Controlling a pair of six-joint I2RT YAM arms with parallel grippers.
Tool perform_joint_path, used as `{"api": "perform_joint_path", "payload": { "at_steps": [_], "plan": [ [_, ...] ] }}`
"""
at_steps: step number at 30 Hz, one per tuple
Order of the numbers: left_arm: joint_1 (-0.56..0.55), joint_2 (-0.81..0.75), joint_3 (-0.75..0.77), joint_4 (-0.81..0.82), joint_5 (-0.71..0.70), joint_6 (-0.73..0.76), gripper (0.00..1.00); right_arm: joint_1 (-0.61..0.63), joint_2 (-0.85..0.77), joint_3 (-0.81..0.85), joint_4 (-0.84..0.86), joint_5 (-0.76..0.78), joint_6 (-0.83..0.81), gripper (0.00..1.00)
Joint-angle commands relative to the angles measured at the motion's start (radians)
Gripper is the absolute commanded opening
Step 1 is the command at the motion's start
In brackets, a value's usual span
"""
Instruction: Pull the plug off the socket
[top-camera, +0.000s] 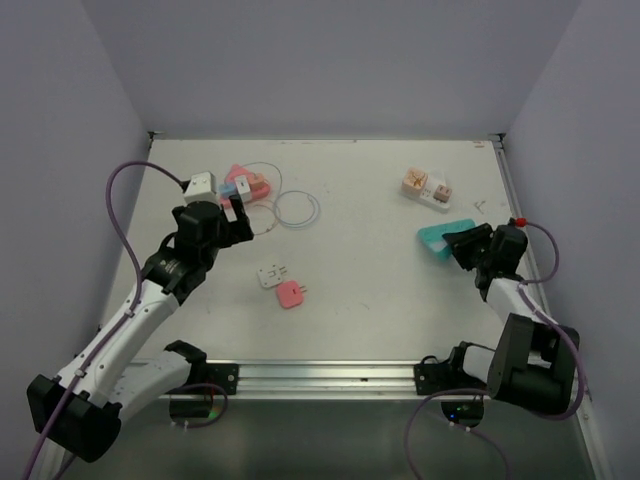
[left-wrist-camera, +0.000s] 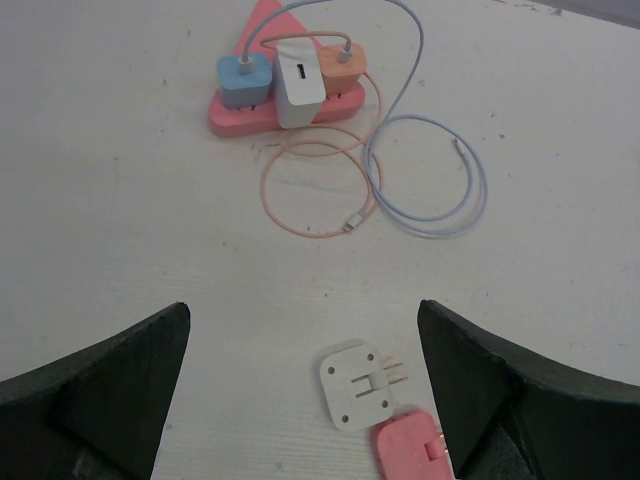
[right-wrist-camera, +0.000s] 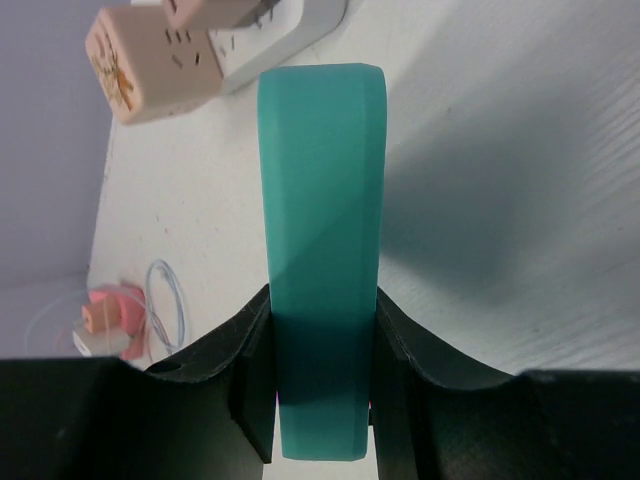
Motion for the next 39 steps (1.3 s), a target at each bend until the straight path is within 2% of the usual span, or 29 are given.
{"api": "perform_joint_path", "payload": {
  "at_steps": [1, 3, 6, 12, 13, 15, 16, 19, 21, 24, 28, 33, 36, 39],
  "plan": [
    [0.010, -0.042, 0.007, -0.012, -0.081, 0.085, 1.00, -0.106, 0.059, -0.040, 0.163, -0.015, 0.111, 0.00],
    [0.010, -0.055, 0.005, -0.012, -0.105, 0.097, 1.00, -0.151, 0.090, -0.058, 0.192, -0.026, 0.122, 0.00],
    [0.010, -0.083, -0.003, -0.001, -0.139, 0.123, 1.00, -0.217, 0.142, -0.066, 0.201, -0.035, 0.126, 0.11],
    [0.010, -0.131, -0.055, 0.026, -0.176, 0.152, 1.00, -0.239, 0.205, -0.038, 0.173, -0.069, 0.080, 0.40],
    [0.010, -0.143, -0.064, 0.040, -0.177, 0.152, 1.00, -0.239, 0.203, -0.032, 0.139, -0.069, 0.068, 0.48],
    [0.010, -0.152, -0.084, 0.052, -0.184, 0.156, 1.00, -0.240, 0.182, -0.009, 0.102, -0.057, 0.050, 0.57],
    [0.010, -0.152, -0.082, 0.049, -0.188, 0.156, 1.00, -0.239, 0.170, -0.001, 0.050, -0.043, 0.031, 0.66],
    [0.010, -0.154, -0.081, 0.039, -0.220, 0.154, 1.00, -0.240, 0.127, 0.020, -0.039, 0.030, -0.001, 0.81],
    [0.010, -0.158, -0.085, 0.037, -0.228, 0.152, 1.00, -0.239, 0.101, 0.034, -0.103, 0.079, -0.006, 0.90],
    [0.010, -0.170, -0.092, 0.039, -0.227, 0.149, 1.00, -0.239, 0.070, 0.063, -0.206, 0.138, -0.010, 0.99],
    [0.010, -0.174, -0.093, 0.039, -0.219, 0.151, 1.00, -0.237, -0.004, 0.106, -0.280, 0.185, -0.027, 0.99],
    [0.010, -0.169, -0.095, 0.036, -0.199, 0.151, 1.00, -0.219, -0.088, 0.140, -0.268, 0.190, -0.065, 0.99],
    [0.010, -0.164, -0.099, 0.039, -0.170, 0.151, 1.00, -0.173, -0.101, 0.173, -0.191, 0.150, -0.140, 0.98],
    [0.010, -0.158, -0.099, 0.039, -0.161, 0.151, 1.00, -0.079, -0.064, 0.247, -0.187, 0.178, -0.189, 0.97]
  ]
}}
